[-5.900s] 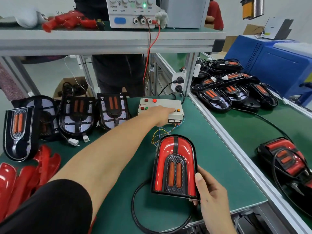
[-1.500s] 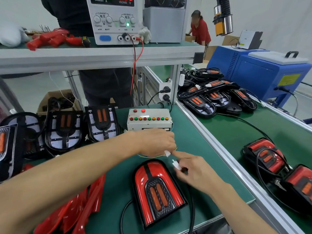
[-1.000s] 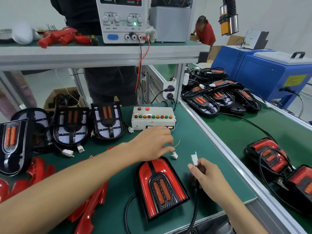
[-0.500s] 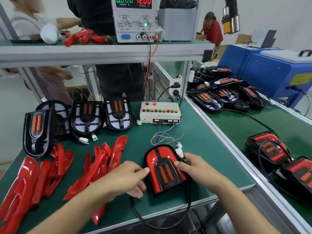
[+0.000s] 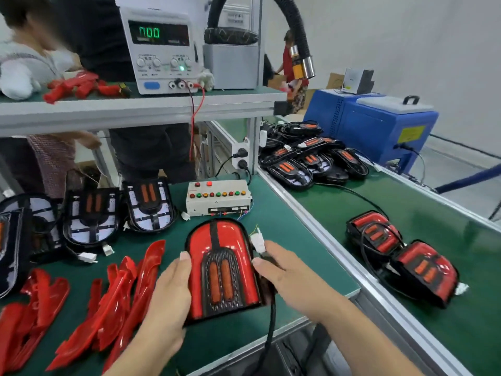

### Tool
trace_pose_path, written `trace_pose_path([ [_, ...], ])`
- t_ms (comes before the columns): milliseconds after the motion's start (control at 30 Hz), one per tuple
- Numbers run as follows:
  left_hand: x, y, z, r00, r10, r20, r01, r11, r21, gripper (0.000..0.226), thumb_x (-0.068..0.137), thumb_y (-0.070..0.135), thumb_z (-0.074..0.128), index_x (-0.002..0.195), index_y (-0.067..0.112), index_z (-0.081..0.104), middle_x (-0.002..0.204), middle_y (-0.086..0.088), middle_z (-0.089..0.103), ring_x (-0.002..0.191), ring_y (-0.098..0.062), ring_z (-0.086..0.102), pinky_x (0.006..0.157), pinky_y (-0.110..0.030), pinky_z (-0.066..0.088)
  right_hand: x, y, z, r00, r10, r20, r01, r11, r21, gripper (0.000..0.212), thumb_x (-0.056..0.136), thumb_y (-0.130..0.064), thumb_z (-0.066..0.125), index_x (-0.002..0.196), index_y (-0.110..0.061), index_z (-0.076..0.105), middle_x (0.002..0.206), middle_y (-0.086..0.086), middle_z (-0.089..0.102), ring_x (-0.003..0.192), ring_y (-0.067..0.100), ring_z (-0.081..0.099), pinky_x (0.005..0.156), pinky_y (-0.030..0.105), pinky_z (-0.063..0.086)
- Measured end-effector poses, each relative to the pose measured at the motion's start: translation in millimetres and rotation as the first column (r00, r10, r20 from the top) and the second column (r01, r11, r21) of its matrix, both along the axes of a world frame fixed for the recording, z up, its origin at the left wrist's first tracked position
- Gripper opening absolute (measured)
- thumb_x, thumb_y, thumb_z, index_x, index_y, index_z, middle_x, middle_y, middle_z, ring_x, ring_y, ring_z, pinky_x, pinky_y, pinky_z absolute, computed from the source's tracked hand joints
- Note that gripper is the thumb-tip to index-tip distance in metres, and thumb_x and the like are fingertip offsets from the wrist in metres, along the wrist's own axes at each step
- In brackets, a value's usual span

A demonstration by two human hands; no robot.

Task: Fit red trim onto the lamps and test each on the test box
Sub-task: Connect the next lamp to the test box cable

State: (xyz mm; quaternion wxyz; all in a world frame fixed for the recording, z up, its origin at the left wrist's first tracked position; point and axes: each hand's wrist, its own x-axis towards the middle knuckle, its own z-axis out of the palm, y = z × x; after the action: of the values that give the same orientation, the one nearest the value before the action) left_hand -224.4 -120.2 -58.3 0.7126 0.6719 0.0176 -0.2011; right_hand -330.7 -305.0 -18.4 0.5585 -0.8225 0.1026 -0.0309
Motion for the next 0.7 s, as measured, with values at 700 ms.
trace_pose_path([
  [700, 5, 13, 35, 0.931, -0.202, 0.304, 0.287, 0.919, -0.269, 0.035, 0.105, 0.035, 0.048, 0.109, 0.014, 0.075, 0.102, -0.021, 0.075, 0.087, -0.031, 0.077, 0.07, -0.037, 0.062, 82, -27, 54, 0.981, -0.193, 0.022, -0.001, 0.108, 0.994, 0.013, 0.099, -0.017, 0.053, 0.088, -0.009, 0.056, 0.065, -0.016, 0.037, 0.053, -0.004, 0.033, 0.054, -0.003, 0.034],
])
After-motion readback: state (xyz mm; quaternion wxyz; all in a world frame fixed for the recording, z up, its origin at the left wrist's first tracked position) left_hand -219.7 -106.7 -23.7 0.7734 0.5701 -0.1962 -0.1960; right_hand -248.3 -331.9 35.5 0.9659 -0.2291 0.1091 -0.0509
